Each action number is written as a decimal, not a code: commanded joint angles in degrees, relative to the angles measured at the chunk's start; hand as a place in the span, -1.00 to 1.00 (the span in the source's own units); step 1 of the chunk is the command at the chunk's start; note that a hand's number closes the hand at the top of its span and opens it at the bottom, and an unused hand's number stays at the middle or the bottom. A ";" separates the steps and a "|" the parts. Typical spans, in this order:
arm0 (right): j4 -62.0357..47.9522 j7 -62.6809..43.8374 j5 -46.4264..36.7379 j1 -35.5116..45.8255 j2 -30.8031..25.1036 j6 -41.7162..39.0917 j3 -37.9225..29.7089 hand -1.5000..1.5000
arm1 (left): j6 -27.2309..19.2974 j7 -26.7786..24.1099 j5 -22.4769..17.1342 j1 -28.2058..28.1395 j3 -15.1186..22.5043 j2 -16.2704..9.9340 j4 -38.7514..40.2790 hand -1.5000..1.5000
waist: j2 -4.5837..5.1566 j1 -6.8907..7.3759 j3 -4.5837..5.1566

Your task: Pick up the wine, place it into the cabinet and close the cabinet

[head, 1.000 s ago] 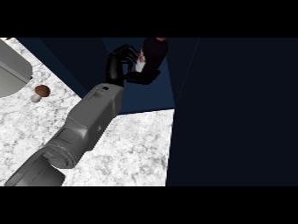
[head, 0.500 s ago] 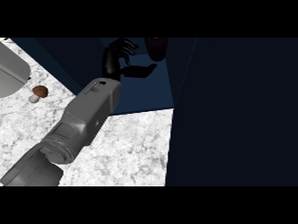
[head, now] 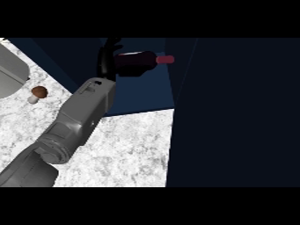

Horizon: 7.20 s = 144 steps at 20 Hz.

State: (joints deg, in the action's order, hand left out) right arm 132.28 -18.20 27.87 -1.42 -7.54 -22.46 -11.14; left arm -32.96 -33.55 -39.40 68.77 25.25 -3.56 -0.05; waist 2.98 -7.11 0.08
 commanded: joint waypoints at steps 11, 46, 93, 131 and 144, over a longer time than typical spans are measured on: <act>1.01 -0.33 -0.28 -1.04 0.92 0.18 1.41 -1.00 | -0.57 -2.81 0.10 -1.06 -0.77 -0.05 -0.63 -1.00 | -0.30 0.50 0.08; 2.23 -2.18 -3.50 -0.70 1.34 3.17 1.99 -1.00 | -6.64 -10.51 -10.06 -21.39 11.27 3.56 -38.58 -1.00 | -2.87 5.60 -0.07; 12.98 -6.13 -2.83 -18.31 -4.97 -18.29 27.33 1.00 | 13.25 -7.92 -6.44 -83.52 2.33 -43.98 -107.09 1.00 | -3.37 7.79 0.06; -5.93 -6.68 -21.93 8.23 7.10 3.67 55.23 1.00 | 33.74 -8.61 -16.21 -89.98 -11.96 -54.23 -101.37 1.00 | -2.99 11.76 0.64; -7.81 -5.57 -20.67 11.03 7.08 3.51 48.32 1.00 | 36.14 -8.56 -15.94 -89.23 -11.52 -54.17 -101.12 1.00 | -2.02 13.45 0.95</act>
State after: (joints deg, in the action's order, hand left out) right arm 131.49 -21.96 11.40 4.37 -9.30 -27.39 36.18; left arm 2.52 -42.38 -55.45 -20.73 13.26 -57.81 -101.12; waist 0.66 6.03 0.90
